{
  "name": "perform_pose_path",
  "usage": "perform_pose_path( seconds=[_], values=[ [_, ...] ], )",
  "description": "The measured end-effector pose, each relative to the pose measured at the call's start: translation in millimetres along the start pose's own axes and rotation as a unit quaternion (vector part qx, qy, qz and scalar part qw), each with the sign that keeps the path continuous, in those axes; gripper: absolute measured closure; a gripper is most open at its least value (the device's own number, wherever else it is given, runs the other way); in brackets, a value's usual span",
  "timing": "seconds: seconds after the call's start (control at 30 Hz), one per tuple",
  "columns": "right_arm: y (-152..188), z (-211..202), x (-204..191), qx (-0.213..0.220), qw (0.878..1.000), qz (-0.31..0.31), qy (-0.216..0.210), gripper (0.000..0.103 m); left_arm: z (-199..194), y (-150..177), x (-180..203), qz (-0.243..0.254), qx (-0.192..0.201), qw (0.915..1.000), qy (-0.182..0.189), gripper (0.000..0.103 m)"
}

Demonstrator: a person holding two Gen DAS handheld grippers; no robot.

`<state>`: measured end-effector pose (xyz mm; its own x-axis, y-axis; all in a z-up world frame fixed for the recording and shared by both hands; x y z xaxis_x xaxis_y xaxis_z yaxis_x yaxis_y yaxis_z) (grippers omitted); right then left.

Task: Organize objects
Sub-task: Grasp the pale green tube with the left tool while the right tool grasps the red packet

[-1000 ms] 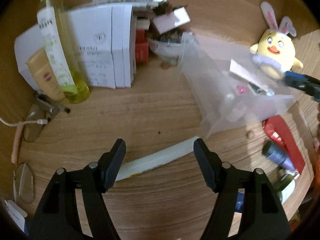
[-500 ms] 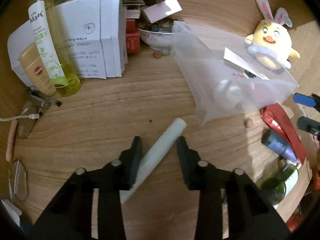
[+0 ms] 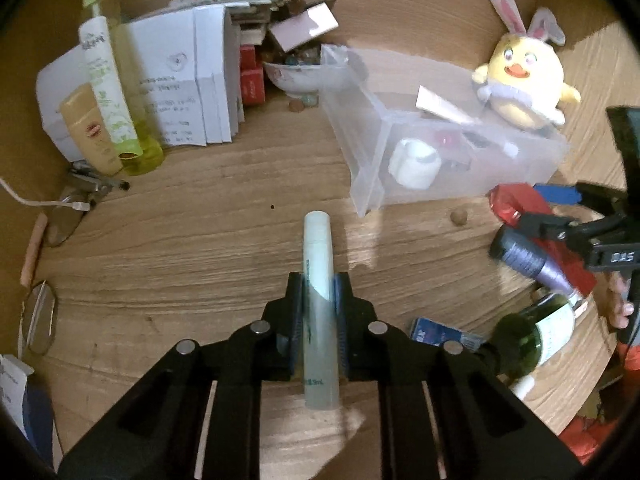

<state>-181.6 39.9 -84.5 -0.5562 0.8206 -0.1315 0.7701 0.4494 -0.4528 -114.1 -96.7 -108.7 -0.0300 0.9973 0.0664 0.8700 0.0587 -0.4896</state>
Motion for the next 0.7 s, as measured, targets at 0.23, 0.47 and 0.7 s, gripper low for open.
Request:
perform_pose_path(
  seconds=[0.23, 0.47, 0.7],
  values=[
    [-1, 0, 4, 0.002, 1.0, 0.011, -0.022, 0.039, -27, -2, 3, -0.007, 0.043, 0.9991, 0.003, 0.088],
    [5, -11, 4, 0.017, 1.0, -0.008, -0.001, 0.048, -49, -8, 15, -0.008, 0.071, 0.9973, 0.016, 0.088],
    [8, -39, 6, 0.053, 0.998, -0.016, 0.006, 0.052, -69, -17, 21, -0.014, 0.097, 0.9948, 0.028, 0.088]
  ],
)
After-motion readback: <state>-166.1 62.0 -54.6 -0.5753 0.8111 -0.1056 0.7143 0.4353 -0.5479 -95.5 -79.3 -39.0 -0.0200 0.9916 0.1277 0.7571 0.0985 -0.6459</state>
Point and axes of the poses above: each gripper's, at about its wrist camera, not at the fingertips, and z roughly the way its jaws point, x to its right, y to its underside, the point moved 8 cm from there along z, roughly the way its jaws point, and after that the axes turned 9 degrees about -x, right-handed, at the moved point
